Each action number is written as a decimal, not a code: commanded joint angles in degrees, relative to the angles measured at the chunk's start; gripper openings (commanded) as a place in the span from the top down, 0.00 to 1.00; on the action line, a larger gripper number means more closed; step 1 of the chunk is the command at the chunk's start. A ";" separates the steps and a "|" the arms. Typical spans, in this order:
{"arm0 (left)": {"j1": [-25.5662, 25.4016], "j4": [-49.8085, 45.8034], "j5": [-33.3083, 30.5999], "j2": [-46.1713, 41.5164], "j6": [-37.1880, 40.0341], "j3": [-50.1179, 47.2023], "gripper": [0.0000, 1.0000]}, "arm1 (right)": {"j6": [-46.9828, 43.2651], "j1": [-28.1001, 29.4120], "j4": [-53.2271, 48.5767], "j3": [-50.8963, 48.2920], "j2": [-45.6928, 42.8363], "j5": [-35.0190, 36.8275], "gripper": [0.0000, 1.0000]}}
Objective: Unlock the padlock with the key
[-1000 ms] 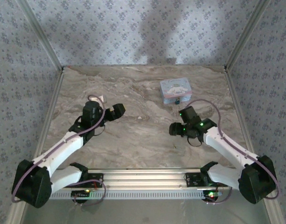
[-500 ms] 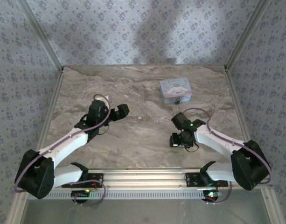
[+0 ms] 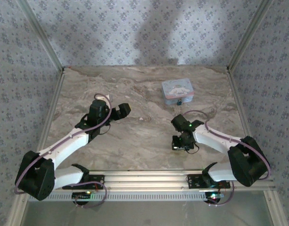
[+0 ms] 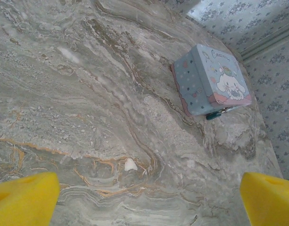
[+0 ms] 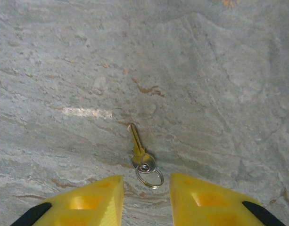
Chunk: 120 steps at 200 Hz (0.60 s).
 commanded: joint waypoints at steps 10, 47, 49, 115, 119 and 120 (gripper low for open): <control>-0.47 0.10 -0.59 0.30 0.63 1.77 0.02 | 0.24 0.41 0.02 -0.15 1.03 0.61 0.70; -0.48 -0.11 -0.57 0.25 0.59 1.76 0.02 | 0.44 0.42 0.69 -0.23 2.13 1.03 0.74; -0.42 -0.20 -0.60 0.25 0.59 1.77 0.02 | 0.41 0.42 0.84 -0.24 2.12 1.06 0.74; -0.47 -0.51 -0.60 -0.03 0.82 1.80 0.02 | 0.71 0.50 2.14 -1.31 3.38 1.25 0.80; -0.43 -0.59 -0.64 -0.13 0.87 1.78 0.02 | 0.72 0.50 2.20 -1.32 3.49 1.25 0.81; -0.41 -0.64 -0.67 -0.10 0.85 1.77 0.02 | 0.72 0.50 2.27 -1.37 3.54 1.25 0.81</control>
